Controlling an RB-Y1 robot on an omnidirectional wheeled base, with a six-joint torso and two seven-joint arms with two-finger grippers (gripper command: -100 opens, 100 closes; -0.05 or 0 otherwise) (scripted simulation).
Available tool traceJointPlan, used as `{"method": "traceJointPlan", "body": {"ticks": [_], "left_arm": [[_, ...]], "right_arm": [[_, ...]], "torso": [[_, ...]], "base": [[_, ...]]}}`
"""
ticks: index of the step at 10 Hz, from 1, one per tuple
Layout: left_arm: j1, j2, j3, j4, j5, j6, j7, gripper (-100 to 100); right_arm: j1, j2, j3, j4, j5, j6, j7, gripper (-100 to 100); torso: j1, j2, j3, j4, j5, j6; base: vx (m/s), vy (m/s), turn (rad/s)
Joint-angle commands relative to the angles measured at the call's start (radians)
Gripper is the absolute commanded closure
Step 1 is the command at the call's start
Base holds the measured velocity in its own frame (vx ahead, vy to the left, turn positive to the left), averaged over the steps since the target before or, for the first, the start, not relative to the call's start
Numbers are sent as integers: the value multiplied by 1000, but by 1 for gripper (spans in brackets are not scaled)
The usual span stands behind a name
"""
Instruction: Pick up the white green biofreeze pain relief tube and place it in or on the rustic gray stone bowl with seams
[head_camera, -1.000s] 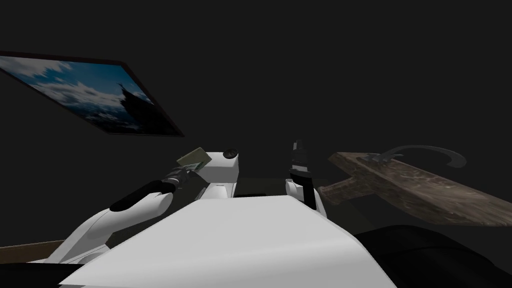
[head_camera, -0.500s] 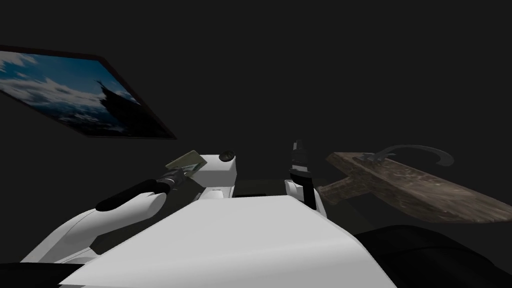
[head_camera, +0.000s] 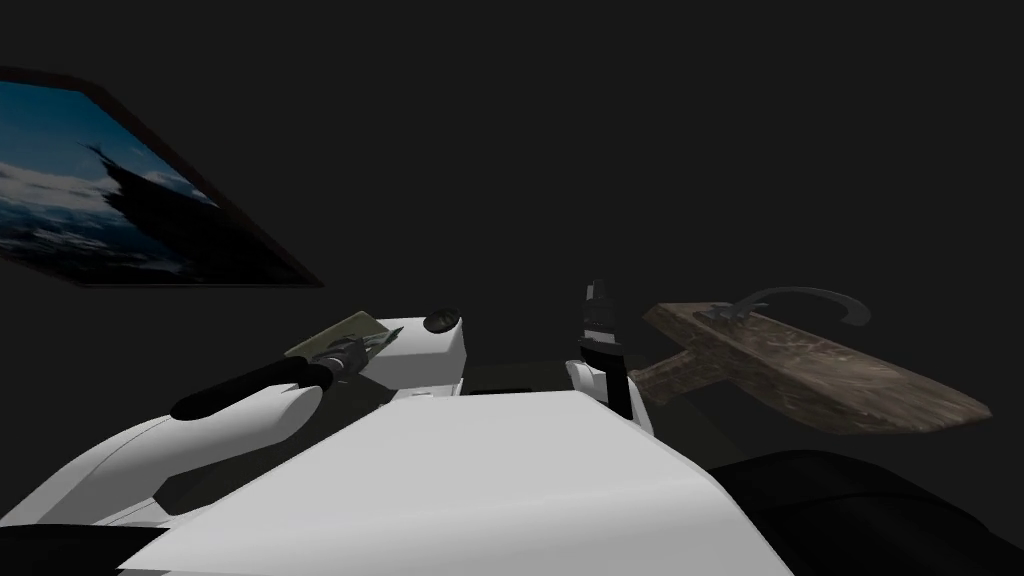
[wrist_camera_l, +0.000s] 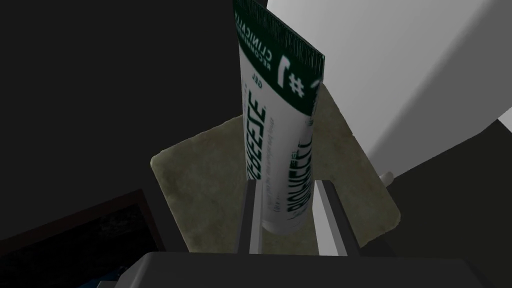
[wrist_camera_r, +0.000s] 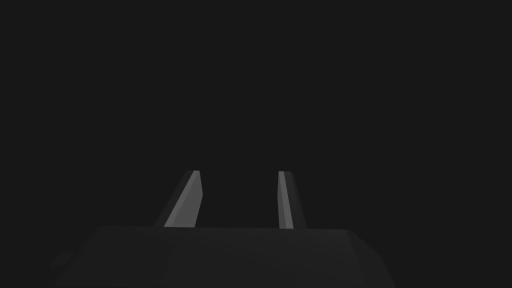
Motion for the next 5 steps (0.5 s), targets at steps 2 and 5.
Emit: {"method": "traceJointPlan", "body": {"ticks": [2, 5], "left_arm": [[1, 24, 6, -20, 23, 56, -5, 100], [2, 62, 5, -56, 56, 129, -16, 100]], "right_arm": [[0, 0, 0, 0, 0, 0, 0, 0], [0, 0, 0, 0, 0, 0, 0, 0]], "torso": [[1, 2, 1, 0, 0, -1], [0, 1, 1, 0, -1, 0]], "base": [[80, -24, -74], [119, -33, -152]]}}
